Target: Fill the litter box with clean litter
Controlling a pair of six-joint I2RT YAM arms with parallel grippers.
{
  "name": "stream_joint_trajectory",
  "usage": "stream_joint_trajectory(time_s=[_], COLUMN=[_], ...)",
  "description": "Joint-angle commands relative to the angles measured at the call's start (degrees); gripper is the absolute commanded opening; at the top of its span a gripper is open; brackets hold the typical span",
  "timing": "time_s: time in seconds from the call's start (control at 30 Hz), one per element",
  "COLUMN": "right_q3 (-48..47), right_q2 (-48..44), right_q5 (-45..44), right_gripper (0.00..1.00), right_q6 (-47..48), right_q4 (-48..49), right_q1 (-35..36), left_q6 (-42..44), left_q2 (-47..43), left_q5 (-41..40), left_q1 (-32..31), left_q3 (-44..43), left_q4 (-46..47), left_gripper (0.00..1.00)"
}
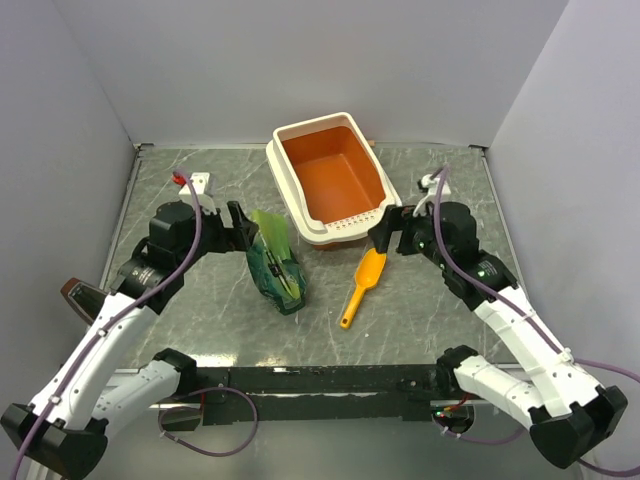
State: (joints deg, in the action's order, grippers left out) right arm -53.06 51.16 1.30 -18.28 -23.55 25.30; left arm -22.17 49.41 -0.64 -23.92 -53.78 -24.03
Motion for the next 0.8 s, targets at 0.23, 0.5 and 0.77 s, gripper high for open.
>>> stream_joint_trajectory(time_s=[0.23,0.5,0.77], right_q3=[-13.9,-24.3,-30.4], right_q2=[13.2,26.3,33.6], right_q5=[-0.3,-8.6,-15.0], right_gripper=[0.99,0.91,0.85], right_q6=[9.1,11.0,12.0], right_q4=[-4.6,-6.2,-7.7], right_q1=[24.0,33.1,38.0], left_q6=[-1.3,-5.1,-8.9], left_q2=[5.7,9.6,7.5], left_q5=[0.8,-9.7,-16.7], left_q1=[0.0,0.0,0.0], left_q3=[-3.6,-4.8,-3.0], left_q4=[-5.3,-8.1,-7.3], left_gripper=[0.97,0.97,0.97])
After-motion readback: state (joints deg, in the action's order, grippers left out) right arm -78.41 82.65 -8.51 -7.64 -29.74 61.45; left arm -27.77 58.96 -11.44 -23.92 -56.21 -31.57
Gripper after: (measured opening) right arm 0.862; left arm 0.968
